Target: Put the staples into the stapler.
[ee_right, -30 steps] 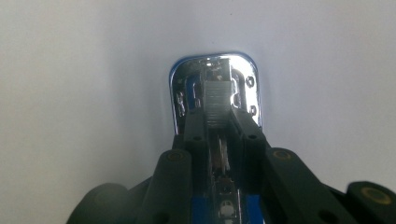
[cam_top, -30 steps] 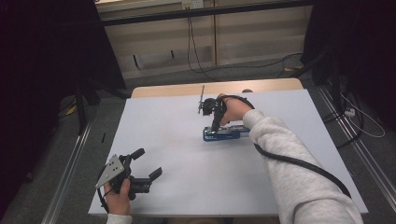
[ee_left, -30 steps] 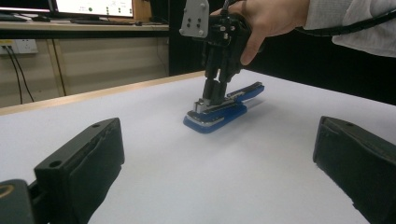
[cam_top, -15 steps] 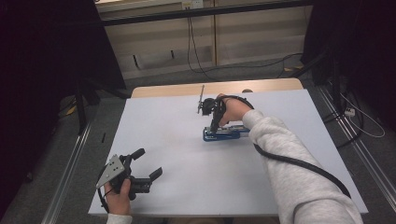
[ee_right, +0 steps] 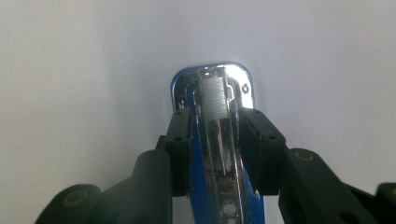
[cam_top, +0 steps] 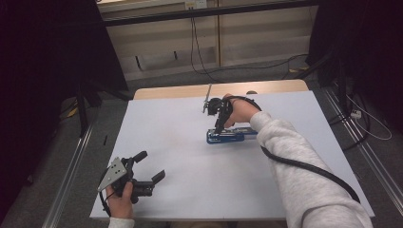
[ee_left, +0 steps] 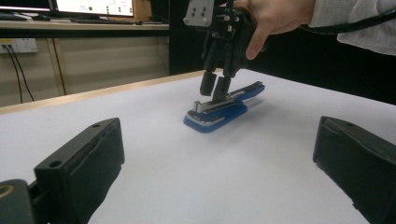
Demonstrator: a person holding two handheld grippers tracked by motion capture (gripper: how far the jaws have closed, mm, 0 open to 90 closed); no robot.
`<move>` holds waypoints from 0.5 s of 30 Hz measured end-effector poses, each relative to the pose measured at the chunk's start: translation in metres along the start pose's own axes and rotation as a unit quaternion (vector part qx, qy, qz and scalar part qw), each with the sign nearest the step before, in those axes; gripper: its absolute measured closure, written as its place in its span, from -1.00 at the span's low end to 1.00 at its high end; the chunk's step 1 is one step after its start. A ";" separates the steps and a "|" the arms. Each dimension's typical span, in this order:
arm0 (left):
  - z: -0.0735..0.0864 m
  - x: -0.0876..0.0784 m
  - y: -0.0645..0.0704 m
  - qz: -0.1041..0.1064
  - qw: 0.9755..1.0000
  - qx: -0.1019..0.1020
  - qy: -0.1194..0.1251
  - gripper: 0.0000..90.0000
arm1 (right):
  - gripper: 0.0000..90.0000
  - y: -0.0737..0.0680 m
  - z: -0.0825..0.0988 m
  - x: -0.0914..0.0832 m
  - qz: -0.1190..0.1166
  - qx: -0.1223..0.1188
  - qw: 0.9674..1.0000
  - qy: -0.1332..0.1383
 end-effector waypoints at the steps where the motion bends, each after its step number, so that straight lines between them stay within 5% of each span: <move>1: 0.000 0.000 0.000 0.000 1.000 0.000 0.000 -0.95 | 0.44 -0.001 0.002 -0.002 -0.005 -0.001 1.000 0.002; 15: 0.000 0.002 0.001 0.004 1.000 -0.010 0.001 -0.95 | 0.31 -0.004 0.007 -0.012 0.003 0.015 1.000 0.027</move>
Point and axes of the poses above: each handheld gripper's, and its own axes: x roughly forward along the jaws, z roughly out of its underside, y roughly to its right, the point moved 9 cm from there along x, roughly forward along the jaws, and after that the axes turned 2 degrees about -z, right-handed, at the moved point
